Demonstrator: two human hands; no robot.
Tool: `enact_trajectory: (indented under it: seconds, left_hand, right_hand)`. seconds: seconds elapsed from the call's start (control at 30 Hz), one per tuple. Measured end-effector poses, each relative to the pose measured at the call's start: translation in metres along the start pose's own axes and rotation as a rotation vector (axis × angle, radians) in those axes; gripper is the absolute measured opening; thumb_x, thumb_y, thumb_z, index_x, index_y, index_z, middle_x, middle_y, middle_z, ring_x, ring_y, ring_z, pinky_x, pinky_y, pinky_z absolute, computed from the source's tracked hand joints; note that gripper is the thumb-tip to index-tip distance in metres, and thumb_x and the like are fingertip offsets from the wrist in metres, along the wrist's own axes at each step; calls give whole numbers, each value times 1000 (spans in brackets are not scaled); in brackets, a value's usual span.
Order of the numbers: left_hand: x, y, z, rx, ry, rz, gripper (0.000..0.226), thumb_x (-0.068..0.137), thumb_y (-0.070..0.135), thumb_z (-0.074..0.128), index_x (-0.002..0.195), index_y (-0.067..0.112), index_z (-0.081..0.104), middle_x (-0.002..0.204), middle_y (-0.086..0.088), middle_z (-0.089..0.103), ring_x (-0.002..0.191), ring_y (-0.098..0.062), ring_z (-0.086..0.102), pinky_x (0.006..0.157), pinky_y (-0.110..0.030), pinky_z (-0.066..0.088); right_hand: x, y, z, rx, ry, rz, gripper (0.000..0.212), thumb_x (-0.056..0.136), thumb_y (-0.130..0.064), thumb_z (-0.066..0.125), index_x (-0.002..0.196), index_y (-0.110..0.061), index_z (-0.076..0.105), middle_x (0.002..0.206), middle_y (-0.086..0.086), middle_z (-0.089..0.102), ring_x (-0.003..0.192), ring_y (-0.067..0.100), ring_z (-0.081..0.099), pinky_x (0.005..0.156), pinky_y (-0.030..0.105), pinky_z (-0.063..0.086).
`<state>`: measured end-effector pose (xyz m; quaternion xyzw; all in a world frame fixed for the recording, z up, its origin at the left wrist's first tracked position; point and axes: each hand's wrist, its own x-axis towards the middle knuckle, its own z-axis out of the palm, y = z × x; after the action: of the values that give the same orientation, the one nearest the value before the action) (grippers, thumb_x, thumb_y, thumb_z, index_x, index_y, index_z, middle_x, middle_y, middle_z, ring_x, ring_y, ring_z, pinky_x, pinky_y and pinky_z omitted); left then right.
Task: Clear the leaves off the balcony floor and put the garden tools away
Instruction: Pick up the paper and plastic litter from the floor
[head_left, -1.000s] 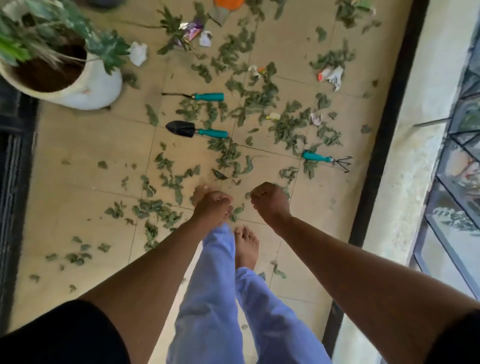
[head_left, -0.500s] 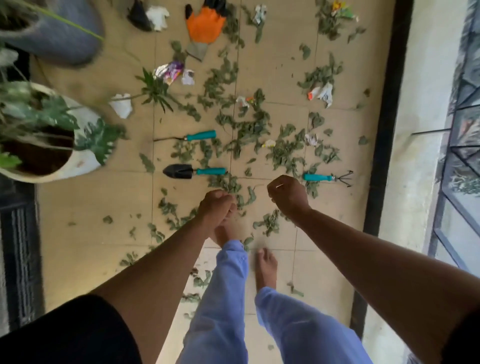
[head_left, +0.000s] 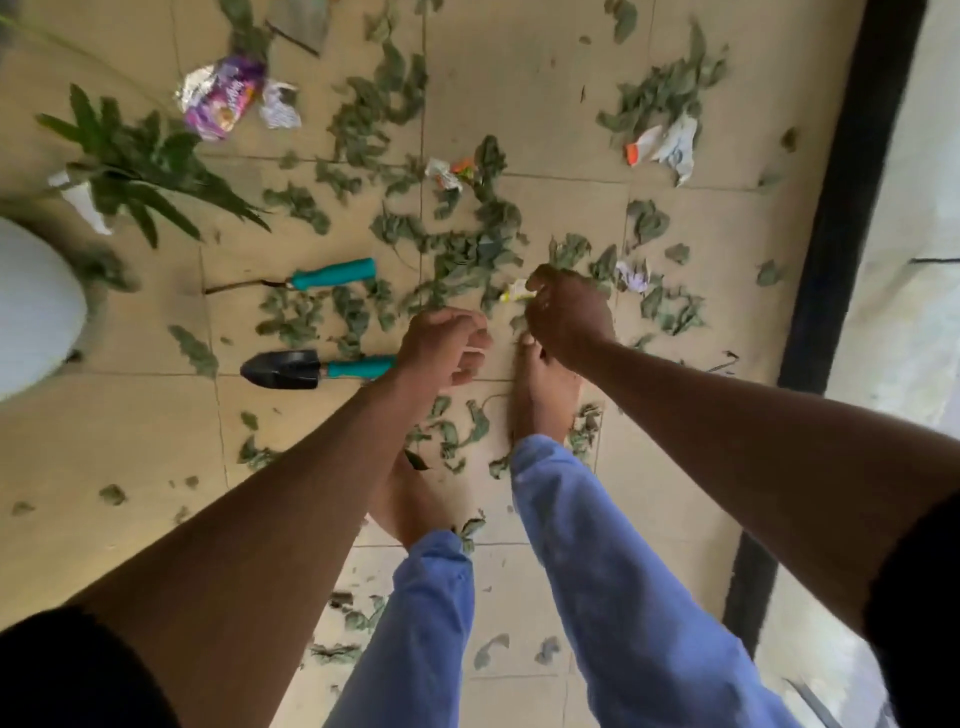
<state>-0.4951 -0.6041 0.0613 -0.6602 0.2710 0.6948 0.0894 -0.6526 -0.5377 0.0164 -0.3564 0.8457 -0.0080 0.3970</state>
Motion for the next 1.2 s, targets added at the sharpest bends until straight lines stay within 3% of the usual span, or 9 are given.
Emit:
enact_trajectory:
  seconds: [0.13, 0.23, 0.4, 0.63, 0.73, 0.83, 0.97, 1.1, 1.2]
  left_hand:
    - [45, -10, 6, -44, 17, -63, 17, 104, 18, 50, 100, 18, 67, 95, -5, 71, 72, -17, 60, 62, -24, 49]
    - [62, -15, 5, -61, 15, -75, 19, 105, 21, 50, 112, 18, 67, 102, -6, 73, 82, -20, 63, 71, -27, 51]
    - [61, -17, 0, -52, -48, -91, 19, 106, 26, 50, 109, 22, 68, 114, -6, 76, 106, -28, 71, 91, -41, 57]
    - [50, 5, 6, -137, -67, -88, 26, 104, 31, 54, 124, 19, 65, 122, -7, 72, 107, -26, 71, 93, -41, 59]
    - [52, 16, 20, -209, -144, -46, 31, 105, 36, 54, 132, 22, 60, 128, -5, 67, 112, -27, 70, 98, -45, 58]
    - [55, 25, 36, -237, -214, 5, 20, 105, 26, 57, 120, 16, 64, 111, -8, 69, 97, -29, 74, 87, -44, 63]
    - [68, 25, 52, -171, -94, 41, 17, 104, 2, 48, 105, 6, 64, 97, -18, 68, 76, -30, 73, 74, -38, 65]
    - [78, 13, 58, -99, -6, 25, 23, 102, -4, 43, 111, 0, 64, 103, -22, 68, 74, -29, 70, 56, -28, 61]
    - [81, 5, 61, -98, -3, 9, 19, 103, -2, 48, 110, 2, 64, 104, -22, 68, 70, -25, 69, 55, -25, 58]
  right_hand:
    - [45, 15, 32, -157, -25, -124, 42, 88, -15, 65, 126, -30, 59, 123, 4, 59, 99, 29, 65, 70, 31, 45]
    - [59, 17, 47, -222, -66, -172, 48, 85, -10, 66, 127, -31, 55, 125, 4, 52, 95, 31, 64, 67, 34, 49]
    - [64, 16, 44, -226, -42, -173, 36, 89, -7, 65, 118, -27, 61, 121, 4, 54, 94, 29, 63, 66, 33, 46]
    - [57, 6, 6, 273, -19, 6, 25, 87, -12, 67, 106, -27, 75, 103, -7, 74, 97, 13, 68, 78, 23, 49]
    - [45, 0, -8, 546, -112, 3, 26, 81, -13, 79, 95, -32, 66, 87, -6, 73, 81, 12, 70, 65, 23, 49]
    - [40, 1, -11, 612, -151, -20, 30, 76, -7, 79, 84, -30, 62, 78, -3, 73, 67, 7, 67, 59, 26, 52]
    - [42, 17, -13, 531, -146, -33, 33, 74, 4, 65, 84, -27, 71, 84, -12, 71, 81, 6, 68, 69, 23, 52]
    - [49, 65, -21, 181, 28, 47, 45, 73, 5, 54, 101, -26, 70, 105, -10, 68, 95, 7, 63, 71, 18, 47]
    - [61, 109, -27, -123, 179, 136, 49, 79, 0, 62, 121, -26, 56, 121, 3, 53, 100, 17, 51, 72, 34, 52]
